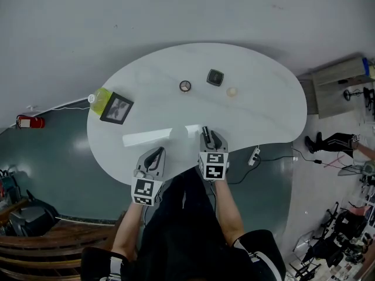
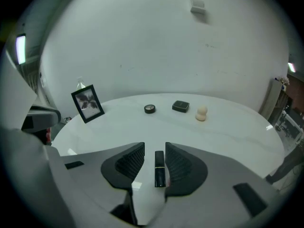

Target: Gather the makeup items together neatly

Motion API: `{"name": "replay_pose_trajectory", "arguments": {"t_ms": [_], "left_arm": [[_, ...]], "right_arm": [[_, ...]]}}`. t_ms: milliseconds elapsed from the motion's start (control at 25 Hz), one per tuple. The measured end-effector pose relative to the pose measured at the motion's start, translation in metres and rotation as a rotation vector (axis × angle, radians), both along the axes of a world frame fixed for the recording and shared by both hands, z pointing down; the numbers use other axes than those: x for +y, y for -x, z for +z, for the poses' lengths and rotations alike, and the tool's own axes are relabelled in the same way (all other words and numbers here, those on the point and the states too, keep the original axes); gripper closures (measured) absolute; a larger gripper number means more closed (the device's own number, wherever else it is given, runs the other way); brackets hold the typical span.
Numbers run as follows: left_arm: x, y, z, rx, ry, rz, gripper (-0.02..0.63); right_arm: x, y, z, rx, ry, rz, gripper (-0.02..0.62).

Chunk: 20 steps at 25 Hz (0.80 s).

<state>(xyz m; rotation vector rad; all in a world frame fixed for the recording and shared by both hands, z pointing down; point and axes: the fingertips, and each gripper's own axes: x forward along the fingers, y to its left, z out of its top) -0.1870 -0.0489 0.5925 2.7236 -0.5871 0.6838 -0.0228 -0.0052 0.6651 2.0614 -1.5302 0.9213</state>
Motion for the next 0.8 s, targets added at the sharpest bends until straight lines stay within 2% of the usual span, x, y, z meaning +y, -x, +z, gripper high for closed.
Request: {"name": "replay_pose_trajectory", "arguments": {"t_ms": [480,800], "left_arm": [[0.002,0.006,-0.073,0.084,-0.127,-0.013,0.583],[0.015,0.020,-0.133,0.161,-0.215,-0.035,0.583]], "right_arm": [[0.004,0.021,-0.118,0.083,-0.256,-0.062,0.465],[0.025,0.038,-0.188,0.131,-0.401,-0.067,0.525]]}}
